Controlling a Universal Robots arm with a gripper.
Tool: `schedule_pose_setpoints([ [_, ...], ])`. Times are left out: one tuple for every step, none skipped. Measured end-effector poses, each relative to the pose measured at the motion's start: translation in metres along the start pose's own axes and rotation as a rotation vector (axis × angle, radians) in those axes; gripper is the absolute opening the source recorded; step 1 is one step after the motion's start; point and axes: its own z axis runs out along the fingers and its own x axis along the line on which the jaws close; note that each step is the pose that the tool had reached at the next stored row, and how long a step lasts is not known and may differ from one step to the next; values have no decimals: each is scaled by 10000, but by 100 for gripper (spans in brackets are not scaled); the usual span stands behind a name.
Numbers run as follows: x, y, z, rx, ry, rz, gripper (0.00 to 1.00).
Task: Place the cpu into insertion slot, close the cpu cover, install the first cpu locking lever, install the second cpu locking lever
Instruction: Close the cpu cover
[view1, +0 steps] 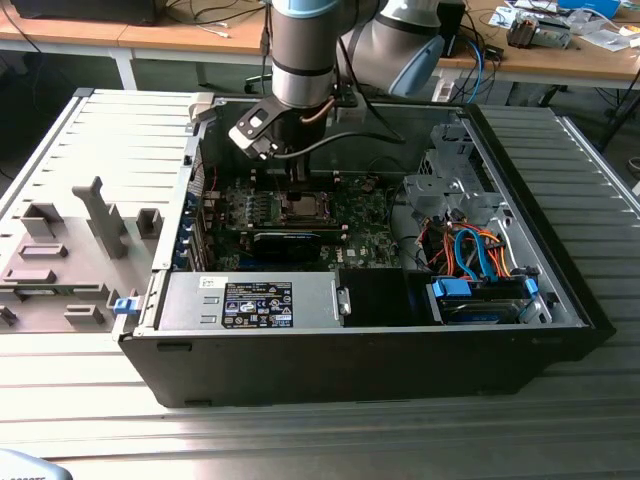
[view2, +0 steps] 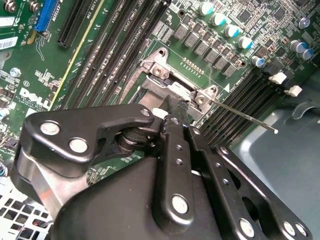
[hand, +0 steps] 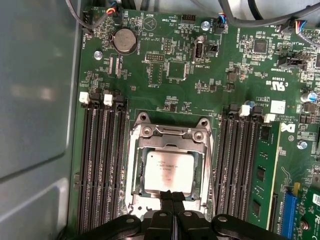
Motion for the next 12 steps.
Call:
schedule_pose_setpoints([
  [0, -4, 3, 0, 0, 1, 11],
  [1, -8, 7, 0, 0, 0, 11],
  [1, -11, 10, 0, 1, 0, 11],
  [2, -15, 14, 0, 0, 0, 11],
  [2, -19, 17, 0, 1, 0, 11],
  [2, -22, 19, 0, 0, 0, 11],
  [3, -25, 22, 0, 0, 0, 11],
  [3, -28, 24, -1, 1, 0, 11],
  [3, -30, 26, 0, 0, 0, 11],
  [4, -33, 29, -1, 1, 1, 11],
  [4, -38, 32, 0, 0, 0, 11],
  [5, -42, 36, 0, 0, 0, 11],
])
